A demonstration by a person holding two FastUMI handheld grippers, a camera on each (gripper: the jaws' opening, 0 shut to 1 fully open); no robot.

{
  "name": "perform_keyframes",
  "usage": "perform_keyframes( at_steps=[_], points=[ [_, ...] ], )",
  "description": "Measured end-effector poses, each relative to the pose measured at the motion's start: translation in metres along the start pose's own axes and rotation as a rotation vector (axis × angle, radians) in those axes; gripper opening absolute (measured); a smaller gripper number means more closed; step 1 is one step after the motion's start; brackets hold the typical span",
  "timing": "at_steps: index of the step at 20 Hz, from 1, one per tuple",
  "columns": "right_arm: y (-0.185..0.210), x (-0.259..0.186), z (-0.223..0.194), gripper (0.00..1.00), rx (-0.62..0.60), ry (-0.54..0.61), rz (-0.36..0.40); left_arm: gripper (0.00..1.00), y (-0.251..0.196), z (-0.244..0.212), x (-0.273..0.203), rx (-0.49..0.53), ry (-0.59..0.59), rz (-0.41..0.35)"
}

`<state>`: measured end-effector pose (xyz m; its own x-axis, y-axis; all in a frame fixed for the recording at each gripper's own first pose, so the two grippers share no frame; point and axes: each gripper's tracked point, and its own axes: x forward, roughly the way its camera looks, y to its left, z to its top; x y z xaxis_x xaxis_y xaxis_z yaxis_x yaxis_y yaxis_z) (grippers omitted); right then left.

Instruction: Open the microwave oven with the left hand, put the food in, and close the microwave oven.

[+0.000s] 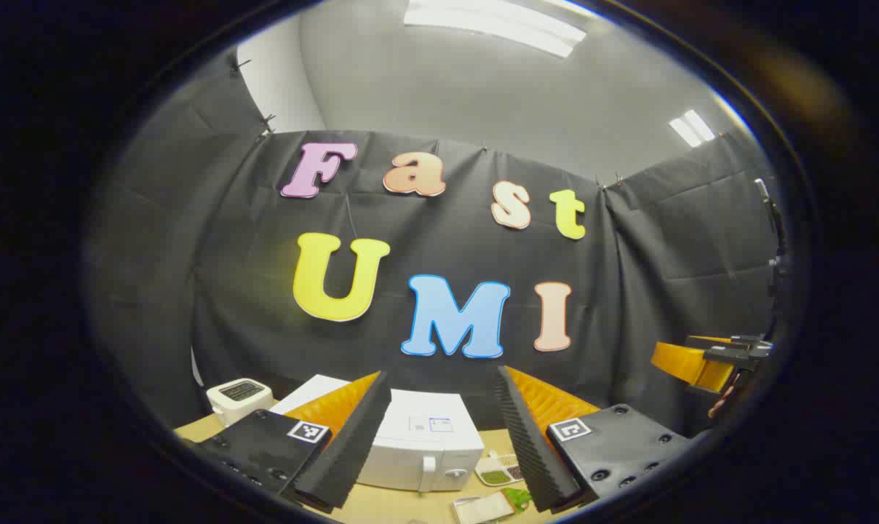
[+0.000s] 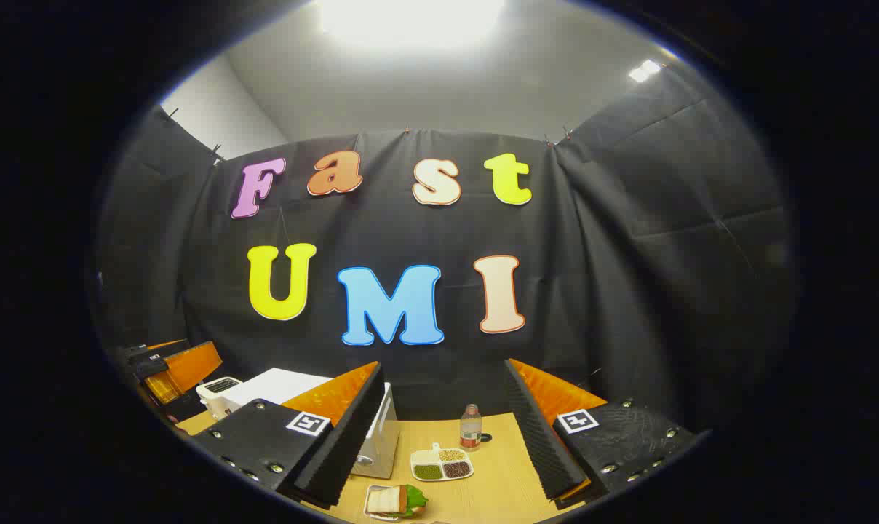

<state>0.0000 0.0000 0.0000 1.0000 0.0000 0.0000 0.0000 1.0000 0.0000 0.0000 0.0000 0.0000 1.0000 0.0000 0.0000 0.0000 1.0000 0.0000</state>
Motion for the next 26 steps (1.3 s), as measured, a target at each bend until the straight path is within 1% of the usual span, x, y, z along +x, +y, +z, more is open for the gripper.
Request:
perform_keyframes(
  at_steps=[1,4,8,10,12,16,19,22,23,26],
  points=[
    [0.002,-0.002,-0.002,0.98,0.007,0.002,-0.005,0.95,0.000,0.001,0.002,-0.008,0.002,-0.010],
    [0.006,-0.007,-0.010,0.98,0.004,0.007,-0.032,0.95,0.002,0.000,0.004,-0.034,0.006,-0.036],
    [0.005,-0.012,-0.011,0.98,-0.014,0.003,-0.048,0.94,0.006,-0.004,0.007,-0.030,0.016,-0.054],
    [0.003,-0.010,-0.011,0.98,-0.014,-0.001,-0.042,0.94,0.009,-0.005,0.009,-0.052,0.011,-0.043],
    [0.000,-0.007,-0.011,0.98,-0.008,-0.003,-0.032,0.94,0.010,-0.007,0.010,-0.053,0.007,-0.025],
    [-0.003,0.008,-0.020,0.98,-0.007,-0.010,-0.003,0.94,0.007,-0.015,0.017,-0.013,-0.003,-0.004],
    [-0.004,0.021,-0.027,0.98,-0.009,-0.003,0.025,0.94,0.000,-0.037,0.028,0.000,0.019,0.008],
    [-0.010,0.033,-0.040,0.98,0.010,0.022,0.039,0.95,0.000,-0.078,0.036,0.013,0.078,0.021],
    [-0.012,0.036,-0.046,0.98,0.017,0.036,0.043,0.97,0.001,-0.092,0.038,0.016,0.105,0.026],
    [-0.014,0.044,-0.061,0.98,0.034,0.071,0.067,0.96,0.005,-0.138,0.049,0.055,0.170,0.045]
  ],
)
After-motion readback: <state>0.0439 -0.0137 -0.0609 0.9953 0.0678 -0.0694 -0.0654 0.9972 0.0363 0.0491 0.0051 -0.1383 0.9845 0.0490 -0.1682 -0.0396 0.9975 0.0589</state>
